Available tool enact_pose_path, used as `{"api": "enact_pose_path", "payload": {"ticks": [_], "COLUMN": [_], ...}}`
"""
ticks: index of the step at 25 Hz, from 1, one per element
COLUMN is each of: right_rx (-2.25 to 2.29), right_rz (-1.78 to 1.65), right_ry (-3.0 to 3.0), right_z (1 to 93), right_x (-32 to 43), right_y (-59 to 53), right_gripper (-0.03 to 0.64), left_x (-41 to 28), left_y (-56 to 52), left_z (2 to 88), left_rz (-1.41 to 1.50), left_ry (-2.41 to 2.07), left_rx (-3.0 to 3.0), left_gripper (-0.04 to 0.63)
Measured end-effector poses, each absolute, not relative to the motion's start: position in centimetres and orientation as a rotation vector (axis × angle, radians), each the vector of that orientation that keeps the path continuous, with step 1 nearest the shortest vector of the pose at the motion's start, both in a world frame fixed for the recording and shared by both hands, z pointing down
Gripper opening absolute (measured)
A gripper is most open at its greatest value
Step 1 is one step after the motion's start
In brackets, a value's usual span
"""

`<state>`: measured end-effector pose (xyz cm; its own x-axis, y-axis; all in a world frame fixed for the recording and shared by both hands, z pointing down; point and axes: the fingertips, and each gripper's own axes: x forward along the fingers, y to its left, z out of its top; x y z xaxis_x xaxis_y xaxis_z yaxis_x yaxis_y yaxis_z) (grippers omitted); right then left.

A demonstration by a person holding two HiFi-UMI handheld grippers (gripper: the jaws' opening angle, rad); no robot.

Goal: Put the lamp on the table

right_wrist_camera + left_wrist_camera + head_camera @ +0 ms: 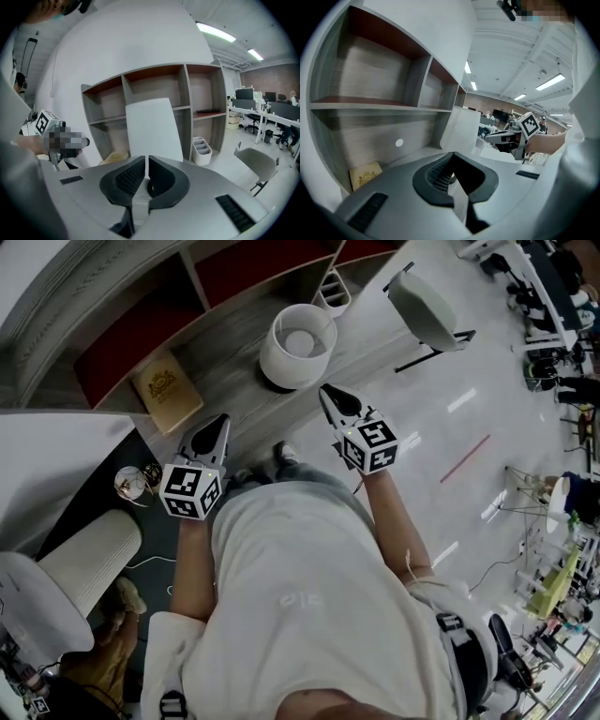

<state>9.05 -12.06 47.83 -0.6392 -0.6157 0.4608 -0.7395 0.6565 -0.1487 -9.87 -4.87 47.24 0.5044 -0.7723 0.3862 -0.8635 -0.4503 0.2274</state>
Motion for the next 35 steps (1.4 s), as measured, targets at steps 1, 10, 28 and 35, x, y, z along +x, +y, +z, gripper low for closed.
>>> {"api": "enact_pose_path", "payload": {"ticks": [1,10,28,35], "right_rx": [1.087,1.151,1.232,1.237], "right_rz": [0.452,0.341,0.321,0.331], "right_ry": [-2.532,-2.662,-2.710,-2.712], "right_z": [47.0,42.6,41.7,41.8], "right_x": [9.1,9.1,9.1,9.2], "right_y": [-11.9,-10.6,-11.8,-11.3], "right_gripper": [0.048,0.048,0.037,0.036], "left_x": [-9.8,-8.9,-9.0,-9.0], "left_y": [-5.1,-6.3,-7.2,-6.8], "left_z": [46.8,43.5,42.5,42.8], "left_rz": [0.306,0.229,0.221,0.230], "left_ry": [-1.353,-1.326,-1.316,-1.316], "left_rx": [2.379,2.522,2.570,2.565], "left_gripper": [0.014,0.014,0.014,0.014]}}
